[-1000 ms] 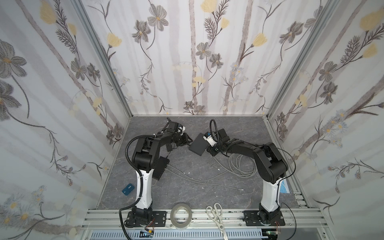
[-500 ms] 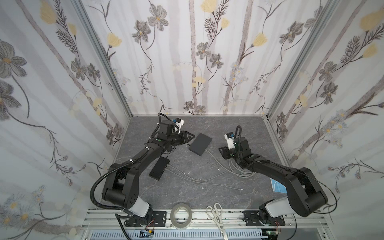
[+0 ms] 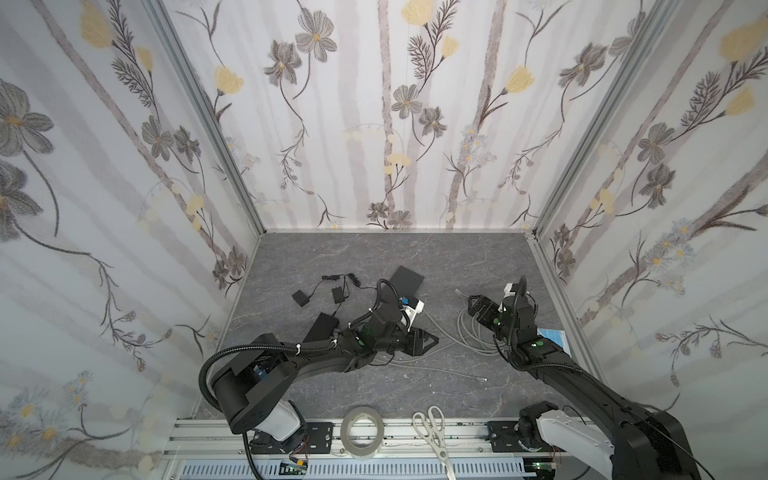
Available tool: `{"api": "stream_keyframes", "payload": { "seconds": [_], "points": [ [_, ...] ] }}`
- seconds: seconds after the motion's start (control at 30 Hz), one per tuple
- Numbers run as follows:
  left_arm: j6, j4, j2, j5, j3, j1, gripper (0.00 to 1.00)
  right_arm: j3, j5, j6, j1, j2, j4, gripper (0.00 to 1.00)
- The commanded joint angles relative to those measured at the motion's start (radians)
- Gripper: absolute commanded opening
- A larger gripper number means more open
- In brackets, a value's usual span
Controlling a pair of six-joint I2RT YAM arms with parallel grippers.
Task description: Insert the plug into the switch port
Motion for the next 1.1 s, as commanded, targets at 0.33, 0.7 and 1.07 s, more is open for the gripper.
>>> {"api": "stream_keyframes", "payload": {
  "seconds": [0.33, 0.7, 1.07],
  "points": [
    [0.019, 0.026, -0.170, -0.325, -0.118, -0.063, 1.00, 0.050, -0.051, 0.009, -0.041, 0.275, 0.132, 1.00],
    [0.028, 0.014, -0.239, -0.362, -0.159, -0.065, 1.00, 0.361, -0.119, -0.139, -0.089, 0.586, 0.214, 1.00],
    [0.032, 0.017, -0.239, -0.361, -0.173, -0.065, 1.00, 0.461, -0.082, -0.160, -0.079, 0.484, 0.078, 1.00]
  ]
}}
